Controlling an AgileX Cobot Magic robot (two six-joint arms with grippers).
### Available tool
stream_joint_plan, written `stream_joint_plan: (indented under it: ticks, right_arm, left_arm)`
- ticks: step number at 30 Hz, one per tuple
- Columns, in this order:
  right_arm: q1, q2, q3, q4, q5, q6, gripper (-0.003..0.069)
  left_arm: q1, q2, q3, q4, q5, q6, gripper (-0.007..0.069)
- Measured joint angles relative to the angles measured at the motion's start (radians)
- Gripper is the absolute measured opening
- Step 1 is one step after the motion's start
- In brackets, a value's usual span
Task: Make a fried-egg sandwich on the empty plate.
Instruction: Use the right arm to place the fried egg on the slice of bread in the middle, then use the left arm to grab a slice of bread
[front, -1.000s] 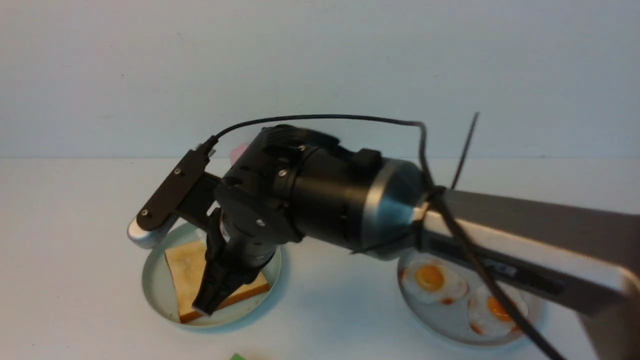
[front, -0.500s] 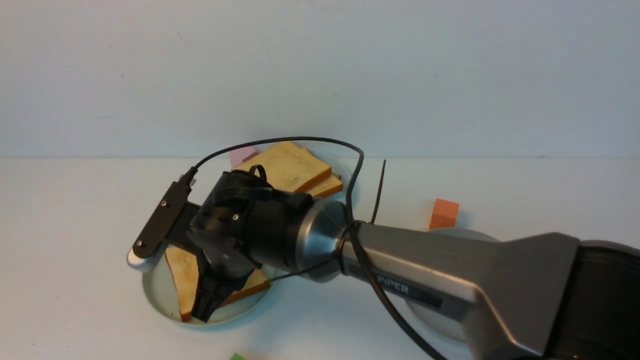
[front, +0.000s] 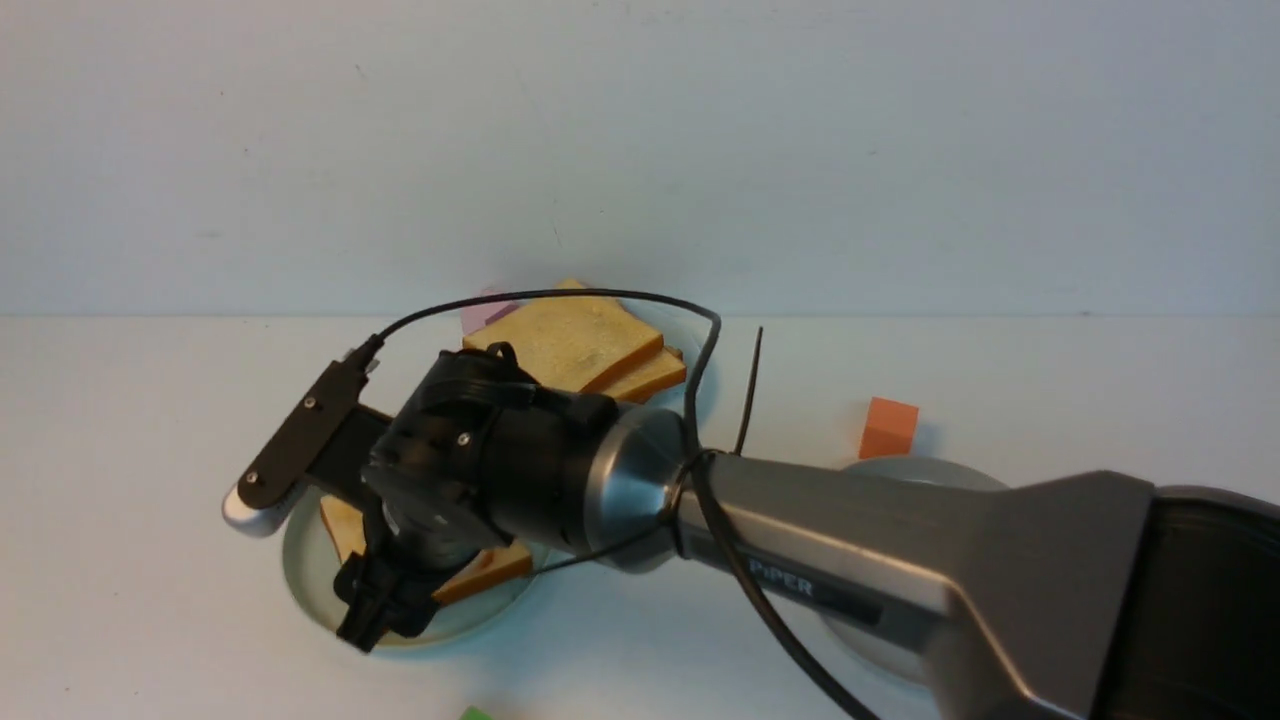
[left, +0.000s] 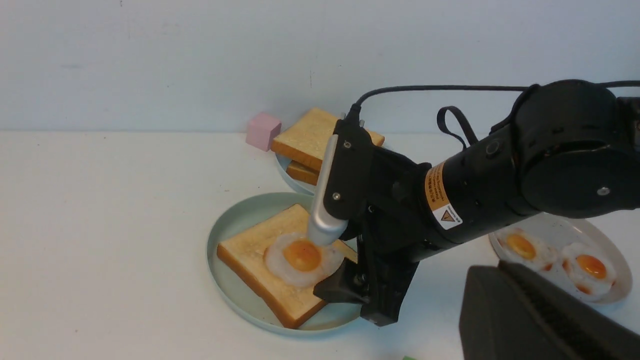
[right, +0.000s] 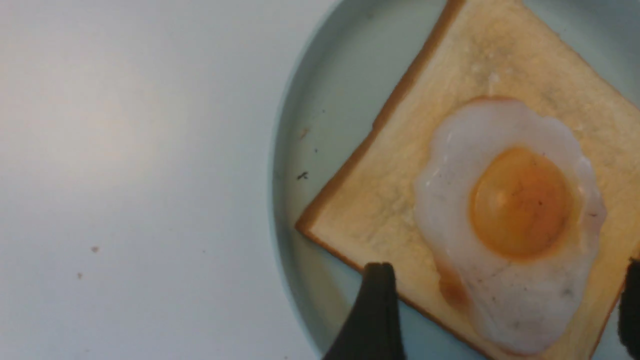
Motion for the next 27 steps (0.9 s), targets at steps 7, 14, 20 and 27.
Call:
stream_joint_plan:
  ticks: [7,14,20,27]
  right_arm:
    - [0.015,-0.162,-0.003,0.009,0.236,0.044,0.0599]
    - [0.015,-0.434,0.085,0.038,0.468,-0.001,0.0239]
    - [0.005,-0.696,0.339,0.068,0.480,0.038,0.0013]
    - [-0.010,-1.072,0.635,0.066,0.490,0.182,-0.0009]
  left_arm:
    - [0.000,0.009,0.000,-0.048,0.022,0.012,0.0014]
    - [0.000,0.314,-0.033,-0.261,0.053,0.159,-0.0013]
    - [0.000,0.680,-0.213,-0.393,0.053,0.372,-0.0013]
    - [0.000,1.126,-0.566,-0.401,0.097,0.522,-0.0013]
